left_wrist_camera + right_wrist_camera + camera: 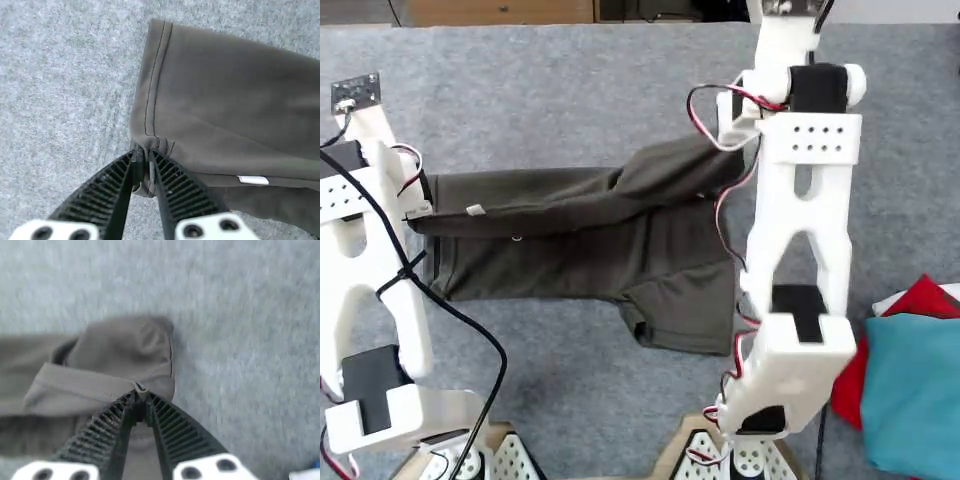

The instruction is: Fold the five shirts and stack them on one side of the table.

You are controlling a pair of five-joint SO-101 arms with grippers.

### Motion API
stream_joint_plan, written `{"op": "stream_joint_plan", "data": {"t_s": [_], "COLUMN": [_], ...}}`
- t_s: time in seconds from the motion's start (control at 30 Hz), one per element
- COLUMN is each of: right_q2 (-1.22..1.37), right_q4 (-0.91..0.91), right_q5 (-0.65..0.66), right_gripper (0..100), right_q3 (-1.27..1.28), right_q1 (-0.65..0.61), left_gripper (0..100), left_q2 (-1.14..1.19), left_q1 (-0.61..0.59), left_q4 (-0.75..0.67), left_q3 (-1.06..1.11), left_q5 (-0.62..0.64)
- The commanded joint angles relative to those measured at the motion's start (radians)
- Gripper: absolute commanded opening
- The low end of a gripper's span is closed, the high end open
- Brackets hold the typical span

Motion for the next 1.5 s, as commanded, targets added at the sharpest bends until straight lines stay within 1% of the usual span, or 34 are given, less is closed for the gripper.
{"op": "stream_joint_plan", "data": {"t_s": [0.0, 0.2, 0.33, 0.47, 0.6, 0.7, 0.8, 0.97, 1.3, 1.47], "right_q2": [-0.15, -0.236, -0.239, -0.243, -0.245, -0.245, -0.245, -0.245, -0.239, -0.237], "right_q4": [0.014, 0.012, 0.012, -0.009, -0.005, -0.003, -0.002, -0.008, -0.068, -0.064], "right_q5": [0.015, 0.015, 0.015, 0.015, 0.015, 0.015, 0.015, 0.017, 0.018, 0.069], "right_gripper": [0.5, 0.5, 0.5, 0.5, 0.5, 0.5, 0.5, 0.5, 0.6, 0.9], "right_q3": [0.183, 0.446, 0.573, 0.674, 0.739, 0.786, 0.84, 0.943, 1.006, 1.009], "right_q1": [0.012, 0.012, -0.01, -0.022, -0.025, -0.025, -0.025, -0.025, -0.019, -0.005], "left_gripper": [2, 2, 2, 2, 2, 2, 2, 2, 2, 3], "left_q2": [-0.013, -0.012, -0.012, -0.012, -0.012, -0.012, -0.013, -0.012, -0.012, -0.012], "left_q1": [0.009, 0.011, 0.008, 0.011, 0.005, 0.015, 0.02, 0.025, 0.021, 0.018], "left_q4": [0.003, -0.018, -0.081, -0.087, -0.087, -0.091, -0.161, -0.216, -0.261, -0.284], "left_q3": [-0.04, 0.034, 0.106, 0.137, 0.158, 0.213, 0.296, 0.371, 0.373, 0.373], "left_q5": [-0.003, -0.005, -0.005, -0.005, -0.005, -0.005, -0.005, -0.005, -0.006, -0.006]}}
